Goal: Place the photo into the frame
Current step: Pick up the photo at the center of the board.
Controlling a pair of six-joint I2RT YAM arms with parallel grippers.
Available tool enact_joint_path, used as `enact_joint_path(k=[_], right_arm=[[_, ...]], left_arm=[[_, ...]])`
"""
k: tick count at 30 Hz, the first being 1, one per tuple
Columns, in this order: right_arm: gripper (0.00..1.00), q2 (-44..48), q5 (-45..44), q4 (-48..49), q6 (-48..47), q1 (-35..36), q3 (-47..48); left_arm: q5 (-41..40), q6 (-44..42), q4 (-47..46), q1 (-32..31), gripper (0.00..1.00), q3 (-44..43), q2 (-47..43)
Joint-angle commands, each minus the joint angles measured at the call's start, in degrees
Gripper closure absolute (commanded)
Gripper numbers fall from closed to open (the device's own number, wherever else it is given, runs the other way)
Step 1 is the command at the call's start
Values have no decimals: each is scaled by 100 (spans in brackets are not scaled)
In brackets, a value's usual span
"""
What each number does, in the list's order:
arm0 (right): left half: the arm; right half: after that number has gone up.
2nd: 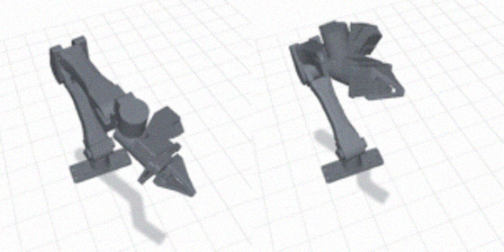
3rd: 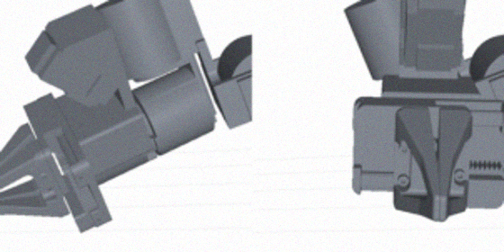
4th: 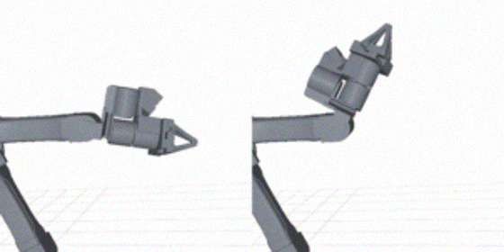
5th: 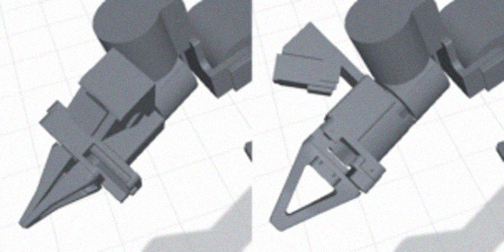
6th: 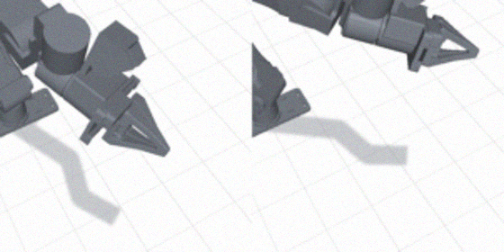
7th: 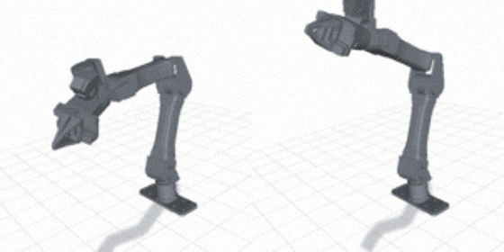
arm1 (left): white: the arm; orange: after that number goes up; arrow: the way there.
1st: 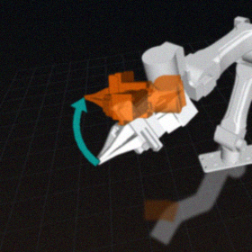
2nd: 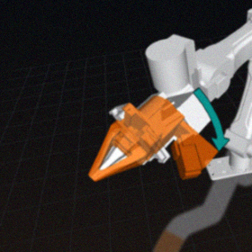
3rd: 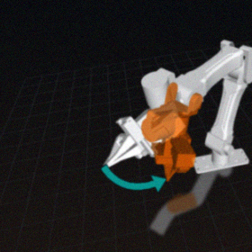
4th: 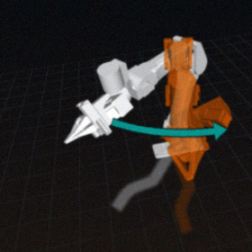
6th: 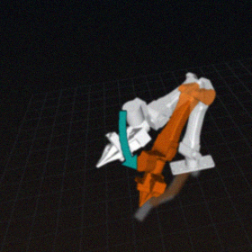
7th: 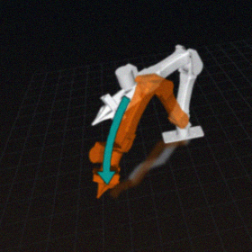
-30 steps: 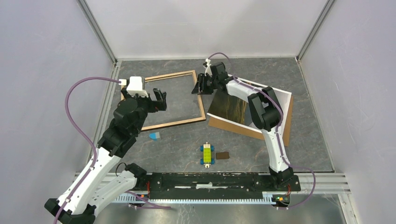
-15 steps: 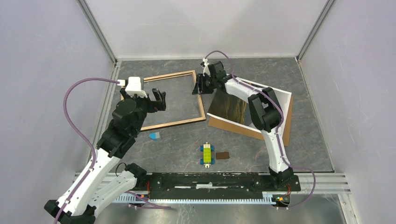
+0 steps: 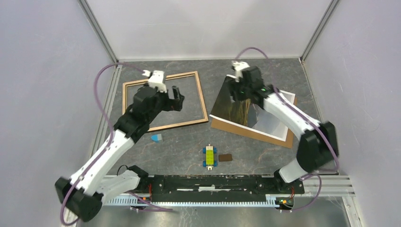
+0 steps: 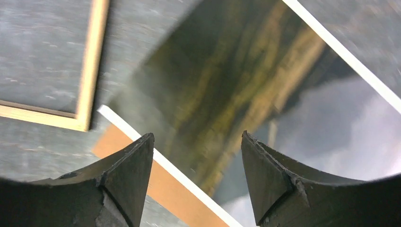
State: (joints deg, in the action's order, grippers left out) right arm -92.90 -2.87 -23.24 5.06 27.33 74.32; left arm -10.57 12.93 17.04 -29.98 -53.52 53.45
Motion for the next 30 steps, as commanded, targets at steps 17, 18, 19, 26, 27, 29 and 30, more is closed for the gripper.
enact_joint_path(k=[17, 18, 19, 26, 27, 29, 30], right_arm=[[28, 1802, 881, 1742, 928, -2435, -3916], [28, 1798, 880, 1785, 927, -2467, -3968], [28, 1792, 911, 1827, 929, -2506, -4001], [30, 1673, 1022, 1891, 796, -2649, -4073], [30, 1654, 1045, 1894, 796, -2674, -4075], [30, 1606, 1130, 1928, 797, -2684, -4075], [30, 1576, 1173, 1941, 798, -2684, -4070]], left_arm=[[1923, 1981, 248, -900, 0, -3307, 5520], [1793, 1953, 345, -949, 0, -3461, 5705], [1503, 1934, 598, -1021, 0, -3718, 5940], [100, 2185, 1615, -1273, 0, -4622, 6848], [35, 2240, 1674, -1278, 0, -4669, 6894], [-3, 2326, 1749, -1265, 0, -4730, 6998], [16, 2345, 1809, -1265, 0, -4807, 7072]])
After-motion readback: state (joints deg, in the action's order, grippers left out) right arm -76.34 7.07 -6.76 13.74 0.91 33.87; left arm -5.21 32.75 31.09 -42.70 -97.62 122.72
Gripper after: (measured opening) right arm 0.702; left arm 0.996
